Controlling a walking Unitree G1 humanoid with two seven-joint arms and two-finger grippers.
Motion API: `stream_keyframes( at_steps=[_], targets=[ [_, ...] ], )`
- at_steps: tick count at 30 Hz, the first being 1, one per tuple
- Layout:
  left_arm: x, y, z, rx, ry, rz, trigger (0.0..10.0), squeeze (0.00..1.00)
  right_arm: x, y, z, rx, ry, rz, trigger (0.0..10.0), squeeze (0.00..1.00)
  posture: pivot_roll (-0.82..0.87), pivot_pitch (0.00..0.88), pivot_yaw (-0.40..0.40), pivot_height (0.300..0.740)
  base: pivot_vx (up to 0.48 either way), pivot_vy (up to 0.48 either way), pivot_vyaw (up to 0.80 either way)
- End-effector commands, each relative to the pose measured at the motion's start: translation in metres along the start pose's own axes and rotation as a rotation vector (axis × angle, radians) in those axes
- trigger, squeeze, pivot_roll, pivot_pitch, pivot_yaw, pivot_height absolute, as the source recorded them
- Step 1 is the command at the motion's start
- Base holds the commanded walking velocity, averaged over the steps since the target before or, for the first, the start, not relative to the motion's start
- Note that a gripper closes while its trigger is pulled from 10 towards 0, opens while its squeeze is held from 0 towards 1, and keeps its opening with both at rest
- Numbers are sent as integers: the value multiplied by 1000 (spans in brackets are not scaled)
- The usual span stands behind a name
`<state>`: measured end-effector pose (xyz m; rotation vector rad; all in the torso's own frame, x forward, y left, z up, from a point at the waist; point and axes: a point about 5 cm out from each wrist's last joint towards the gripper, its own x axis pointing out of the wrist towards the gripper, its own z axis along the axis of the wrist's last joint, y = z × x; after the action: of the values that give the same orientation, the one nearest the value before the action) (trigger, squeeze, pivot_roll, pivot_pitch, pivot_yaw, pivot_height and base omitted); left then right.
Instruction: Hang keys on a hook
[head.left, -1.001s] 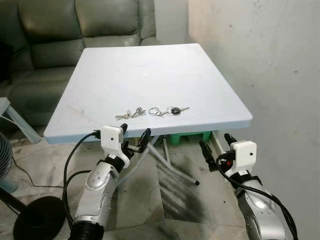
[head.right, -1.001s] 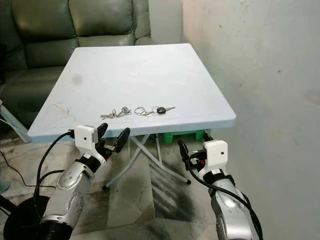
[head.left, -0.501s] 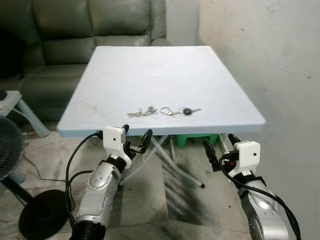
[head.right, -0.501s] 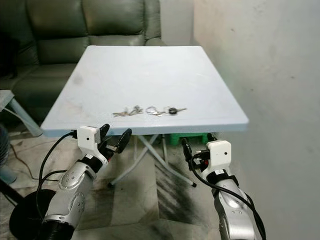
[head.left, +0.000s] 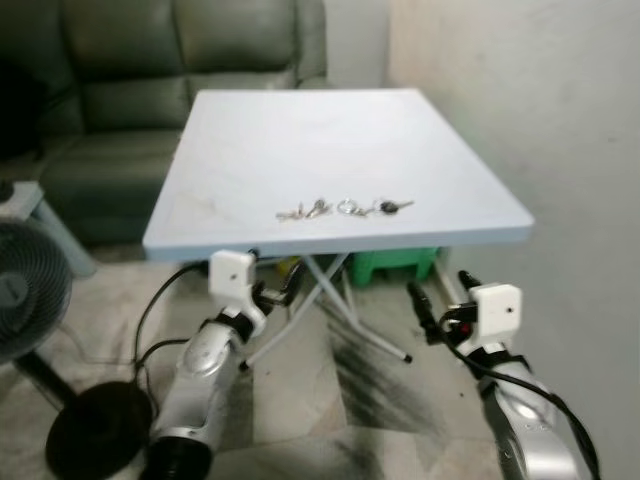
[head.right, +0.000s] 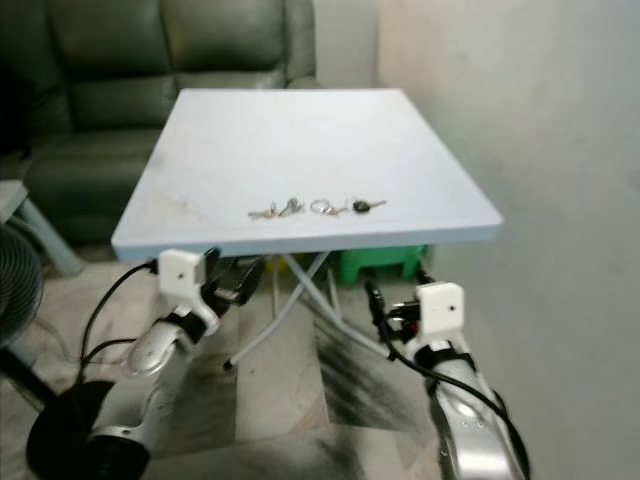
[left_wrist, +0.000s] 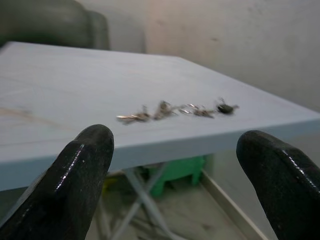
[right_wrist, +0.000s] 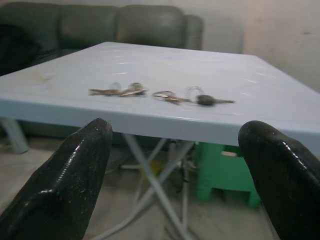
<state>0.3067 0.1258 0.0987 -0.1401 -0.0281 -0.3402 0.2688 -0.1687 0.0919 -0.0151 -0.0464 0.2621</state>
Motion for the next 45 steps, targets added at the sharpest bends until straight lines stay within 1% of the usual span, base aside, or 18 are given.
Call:
stream_keyframes(
  at_steps=[1, 16, 21, 28, 31, 45],
  targets=[
    [2, -1, -1, 2, 7, 8, 10000, 0, 3, -3, 5, -13, -13, -6, 10000, 0, -97, 0, 28, 740, 0, 0, 0],
    [2, -2, -4, 0, 23, 14, 10000, 0, 1, -3, 4, -15, -6, -5, 10000, 0, -102, 0, 26, 740, 0, 0, 0],
    [3, -4, -4, -2, 20, -3, 10000, 0, 2, -2, 4, -16, -4, -1, 10000, 0, -98, 0, 27, 740, 0, 0, 0],
    [0, 1, -5, 4, 28, 0, 10000, 0, 2, 0, 2, -15, 0, 3, 10000, 0, -91, 0, 30, 740, 0, 0, 0],
    [0, 2, -5, 3, 26, 2, 10000, 0, 2, 0, 2, -15, 0, 5, 10000, 0, -88, 0, 30, 740, 250, 0, 0],
    [0, 0, -5, 7, 24, -2, 10000, 0, 3, 2, 2, -17, -1, 19, 10000, 0, -84, 0, 28, 740, 280, 280, 0]
  ],
)
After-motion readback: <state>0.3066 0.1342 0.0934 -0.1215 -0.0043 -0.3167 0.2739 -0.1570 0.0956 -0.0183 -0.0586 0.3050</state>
